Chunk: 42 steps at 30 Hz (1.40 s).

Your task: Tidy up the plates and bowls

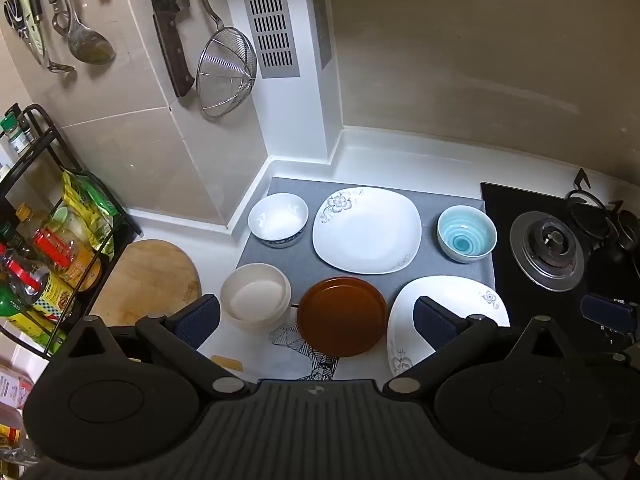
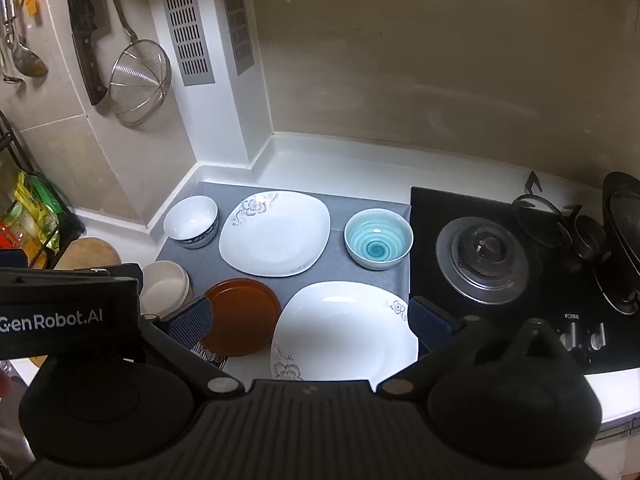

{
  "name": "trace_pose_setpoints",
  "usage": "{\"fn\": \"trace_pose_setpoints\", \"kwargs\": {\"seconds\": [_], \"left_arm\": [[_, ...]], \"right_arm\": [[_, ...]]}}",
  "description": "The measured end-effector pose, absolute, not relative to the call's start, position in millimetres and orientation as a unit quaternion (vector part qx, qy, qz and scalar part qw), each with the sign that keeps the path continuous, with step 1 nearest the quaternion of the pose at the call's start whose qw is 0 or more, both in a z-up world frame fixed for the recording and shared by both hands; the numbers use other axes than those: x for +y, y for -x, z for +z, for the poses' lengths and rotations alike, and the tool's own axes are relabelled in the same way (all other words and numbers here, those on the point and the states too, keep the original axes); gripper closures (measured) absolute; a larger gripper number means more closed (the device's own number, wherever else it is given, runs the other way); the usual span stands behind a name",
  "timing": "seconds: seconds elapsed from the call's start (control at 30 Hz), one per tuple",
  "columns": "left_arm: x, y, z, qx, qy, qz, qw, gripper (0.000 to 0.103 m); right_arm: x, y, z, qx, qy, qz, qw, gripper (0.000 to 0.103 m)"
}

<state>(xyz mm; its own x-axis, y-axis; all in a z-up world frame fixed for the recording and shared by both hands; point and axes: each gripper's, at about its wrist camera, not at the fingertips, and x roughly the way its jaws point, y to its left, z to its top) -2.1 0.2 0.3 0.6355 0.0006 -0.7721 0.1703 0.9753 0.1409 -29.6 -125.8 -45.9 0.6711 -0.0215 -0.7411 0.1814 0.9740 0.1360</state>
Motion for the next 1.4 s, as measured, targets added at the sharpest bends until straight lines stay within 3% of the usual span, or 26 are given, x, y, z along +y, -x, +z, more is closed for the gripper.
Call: {"fn": "trace_pose_setpoints", "kwargs": {"seconds": [1.4], "left_arm": [[2, 21, -2, 0.422, -0.114, -0.023, 0.899, 0.000]], "right_arm": [[-119, 46, -49, 0.405, -0.101, -0.037, 0.908, 0.000]]}}
